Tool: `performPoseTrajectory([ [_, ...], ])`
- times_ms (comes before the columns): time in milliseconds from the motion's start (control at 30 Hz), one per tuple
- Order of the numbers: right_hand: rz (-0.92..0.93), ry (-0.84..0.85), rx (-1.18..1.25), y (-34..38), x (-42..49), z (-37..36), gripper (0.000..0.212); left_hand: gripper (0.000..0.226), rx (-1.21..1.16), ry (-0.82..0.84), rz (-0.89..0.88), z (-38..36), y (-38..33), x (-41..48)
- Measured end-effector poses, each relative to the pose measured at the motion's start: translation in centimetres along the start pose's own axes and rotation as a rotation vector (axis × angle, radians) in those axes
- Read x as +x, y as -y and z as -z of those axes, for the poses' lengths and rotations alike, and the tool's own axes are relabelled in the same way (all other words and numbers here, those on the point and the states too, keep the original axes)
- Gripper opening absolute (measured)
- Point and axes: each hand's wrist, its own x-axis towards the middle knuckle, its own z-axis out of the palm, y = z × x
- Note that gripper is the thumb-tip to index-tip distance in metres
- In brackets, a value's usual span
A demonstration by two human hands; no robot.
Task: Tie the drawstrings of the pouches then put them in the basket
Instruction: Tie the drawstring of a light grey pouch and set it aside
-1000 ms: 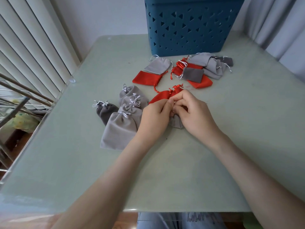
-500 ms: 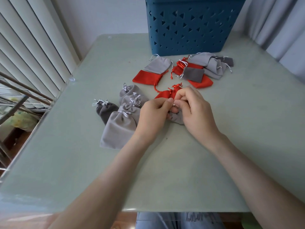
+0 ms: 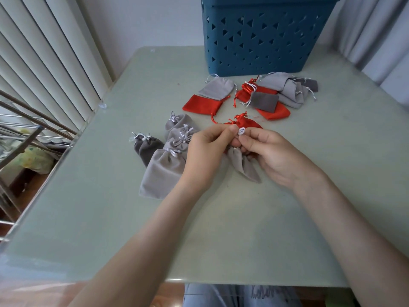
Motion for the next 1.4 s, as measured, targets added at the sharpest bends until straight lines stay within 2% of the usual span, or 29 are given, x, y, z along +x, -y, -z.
performPoseTrajectory([
  [100, -0.079, 0.096, 0.255, 0.3, -0.1, 0.1, 0.016, 0.020, -0.160, 0.079, 0.042, 0.1, -0.4, 0.2],
  [200, -0.136, 0.147, 0.475, 0.6, -0.3, 0.3, 0.023, 0.022, -0.195, 0.207, 0.007, 0.2, -0.5, 0.2],
  [400, -0.152, 0.140, 0.442, 0.6, -0.4, 0.7, 0.026, 0.017, -0.097, 0.282, 0.008, 0.6, -0.8, 0.2],
  [567, -0.072, 0.123, 0.168, 0.1, -0.3, 1.5, 0.018, 0.012, 0.002, 0.254, 0.029, 1.3, -1.2, 0.1],
  [700, -0.058, 0.117, 0.073, -0.2, -0.2, 1.6, 0.019, 0.010, 0.128, 0.214, -0.006, 1.3, -1.5, -0.2],
  [967, -0.028, 0.134, -0.079, 0.1, -0.5, 1.5, 0.014, 0.007, 0.699, 0.106, -0.273, 2.0, -0.8, 0.0],
  [1033, -0.018, 0.119, -0.215, 0.3, -0.6, 1.4, 0.016, 0.007, 0.744, 0.079, -0.253, 1.8, -0.7, -0.1],
  [1133, 0.052, 0.048, -0.545, 0.2, -0.6, 1.1, 0.015, 0.011, 0.759, 0.090, -0.179, 1.7, -0.4, 0.1],
  [1267, 0.268, -0.056, -0.857, -0.2, -0.7, 0.7, 0.010, 0.008, 0.786, 0.127, -0.103, 1.9, -0.2, 0.5],
  [1400, 0.387, -0.100, -0.963, -0.7, -0.5, 1.0, 0.008, 0.005, 0.794, 0.148, -0.087, 1.9, -0.5, 0.5],
])
